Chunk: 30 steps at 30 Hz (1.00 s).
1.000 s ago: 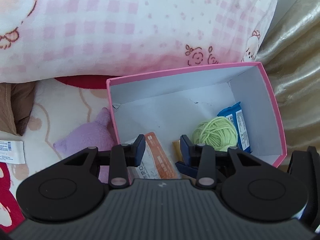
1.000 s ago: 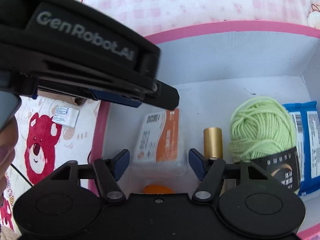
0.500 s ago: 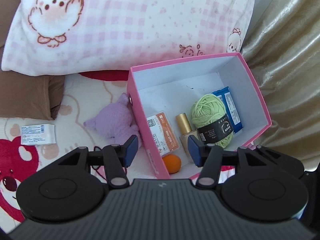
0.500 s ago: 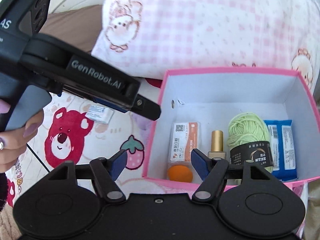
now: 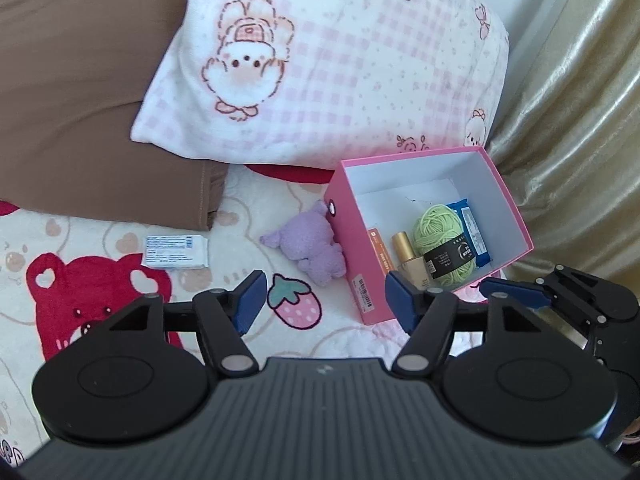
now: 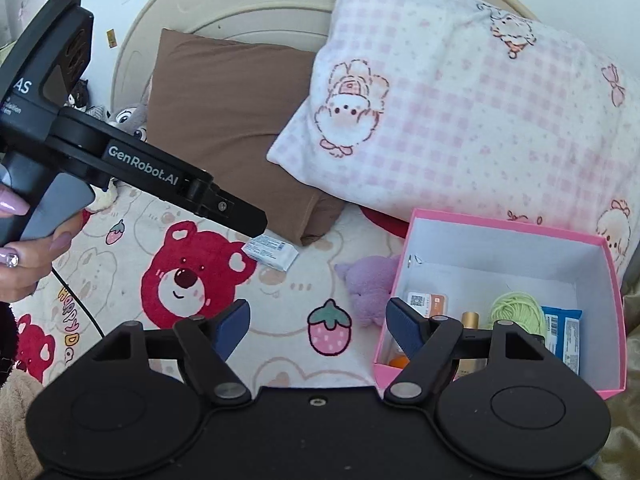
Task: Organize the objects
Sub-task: 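Withdraw the left tool from the box toward the white-and-blue box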
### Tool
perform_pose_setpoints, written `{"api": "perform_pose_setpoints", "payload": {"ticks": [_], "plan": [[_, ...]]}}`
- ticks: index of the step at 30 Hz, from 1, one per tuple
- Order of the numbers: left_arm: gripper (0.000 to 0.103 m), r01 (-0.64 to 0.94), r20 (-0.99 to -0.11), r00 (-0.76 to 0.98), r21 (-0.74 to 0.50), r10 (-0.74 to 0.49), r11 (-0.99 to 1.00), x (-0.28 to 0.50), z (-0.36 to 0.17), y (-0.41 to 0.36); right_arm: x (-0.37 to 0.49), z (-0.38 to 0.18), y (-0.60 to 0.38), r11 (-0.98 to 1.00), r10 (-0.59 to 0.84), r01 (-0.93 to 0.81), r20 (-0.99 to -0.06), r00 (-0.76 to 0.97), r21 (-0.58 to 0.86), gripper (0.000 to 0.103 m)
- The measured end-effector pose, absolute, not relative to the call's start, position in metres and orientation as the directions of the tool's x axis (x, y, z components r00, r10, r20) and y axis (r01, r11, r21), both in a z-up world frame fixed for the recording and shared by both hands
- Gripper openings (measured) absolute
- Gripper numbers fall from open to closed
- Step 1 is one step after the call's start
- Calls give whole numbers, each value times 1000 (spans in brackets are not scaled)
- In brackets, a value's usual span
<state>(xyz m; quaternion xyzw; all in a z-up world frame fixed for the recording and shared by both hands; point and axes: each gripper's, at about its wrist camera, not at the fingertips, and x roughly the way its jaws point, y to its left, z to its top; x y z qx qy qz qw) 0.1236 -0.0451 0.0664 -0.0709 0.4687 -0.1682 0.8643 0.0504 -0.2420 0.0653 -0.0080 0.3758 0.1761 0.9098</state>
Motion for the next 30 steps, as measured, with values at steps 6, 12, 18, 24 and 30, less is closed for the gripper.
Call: {"api": "perform_pose_setpoints", "payload": {"ticks": [6, 12, 18, 24, 30], "plan": [[67, 170, -767, 543, -298, -342, 939, 111, 63, -3, 55, 70, -214, 912, 355, -397, -679, 643, 102, 89], [78, 104, -747, 576, -335, -332, 936, 114, 44, 33, 77, 59, -190, 893, 388, -436, -680, 623, 110, 90], [79, 64, -760, 578, -323, -299, 944, 133, 12, 61, 107, 30, -167, 856, 442, -495, -704, 556, 147, 90], [79, 16, -757, 596, -322, -268, 947, 155, -21, 93, 137, -1, -141, 838, 435, -535, -724, 535, 108, 90], [79, -12, -738, 608, -377, -293, 926, 172, -55, 117, 167, -32, -124, 846, 411, -528, -721, 559, 73, 89]]}}
